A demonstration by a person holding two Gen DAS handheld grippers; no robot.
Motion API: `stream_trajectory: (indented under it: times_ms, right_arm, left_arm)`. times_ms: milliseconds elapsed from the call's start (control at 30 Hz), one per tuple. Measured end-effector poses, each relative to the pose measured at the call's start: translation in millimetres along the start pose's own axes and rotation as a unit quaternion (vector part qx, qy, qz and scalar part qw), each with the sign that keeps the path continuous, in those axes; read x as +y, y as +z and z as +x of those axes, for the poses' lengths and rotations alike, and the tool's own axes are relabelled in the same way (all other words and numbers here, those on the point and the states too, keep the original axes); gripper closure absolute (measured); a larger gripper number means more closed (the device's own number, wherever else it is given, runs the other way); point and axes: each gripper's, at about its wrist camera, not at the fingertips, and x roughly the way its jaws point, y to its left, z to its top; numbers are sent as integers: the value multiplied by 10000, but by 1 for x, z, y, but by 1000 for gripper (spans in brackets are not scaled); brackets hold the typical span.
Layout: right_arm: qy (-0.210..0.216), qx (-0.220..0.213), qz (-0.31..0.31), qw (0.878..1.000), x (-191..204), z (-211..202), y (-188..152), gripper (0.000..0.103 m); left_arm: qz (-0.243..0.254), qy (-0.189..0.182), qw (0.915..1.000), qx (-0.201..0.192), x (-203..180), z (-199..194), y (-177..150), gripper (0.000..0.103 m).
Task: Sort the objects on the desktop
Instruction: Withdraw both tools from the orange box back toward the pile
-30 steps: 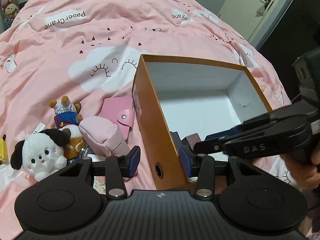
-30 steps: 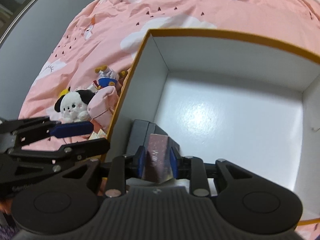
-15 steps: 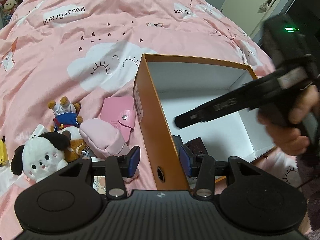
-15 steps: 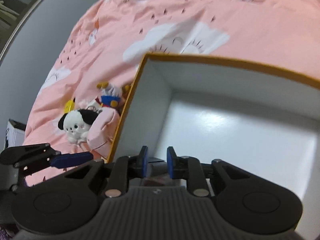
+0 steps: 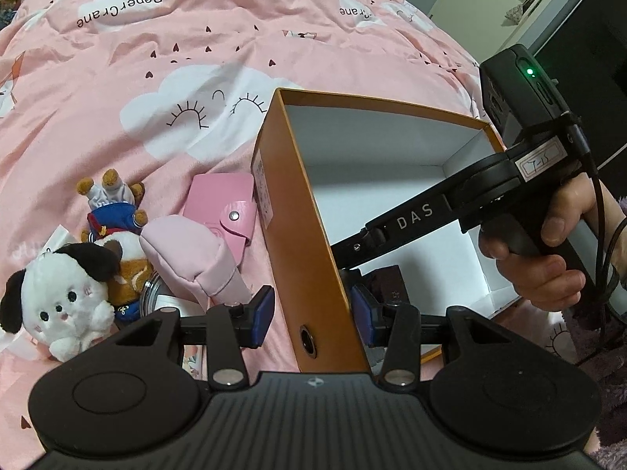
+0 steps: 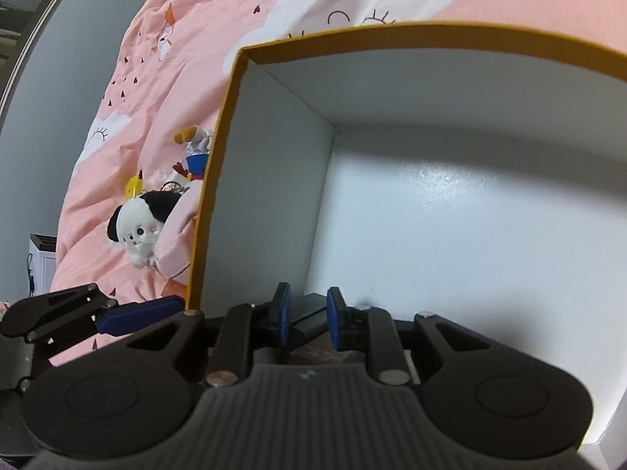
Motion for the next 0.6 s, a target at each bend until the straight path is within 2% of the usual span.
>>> stream_trajectory:
  times_ms: [133,267,367,433,600]
  right_arm:
    - [-211,-164,-287,9992,10,-2,-2,81]
    - [-341,-471,-488,9971,13,-23,-5,81]
    - [-652,-633,-571,9942,0,-38,-10,82]
    - [-674,-591,-503,9947,-8,-37,-11,82]
    - [-148,-387,-41,9991,-34,-21,-12,83]
  left_arm:
    - [0,17,10000,-87,-1,-5,-2,53]
    - [22,19,9998,-215,-1,-14,-5,53]
    - [25,87,9994,-323,0,-20,-6,53]
    - [-42,114,9993,-360,4,-23,-6,53]
    - [-129,180,9991,-367,7,-26,-9,53]
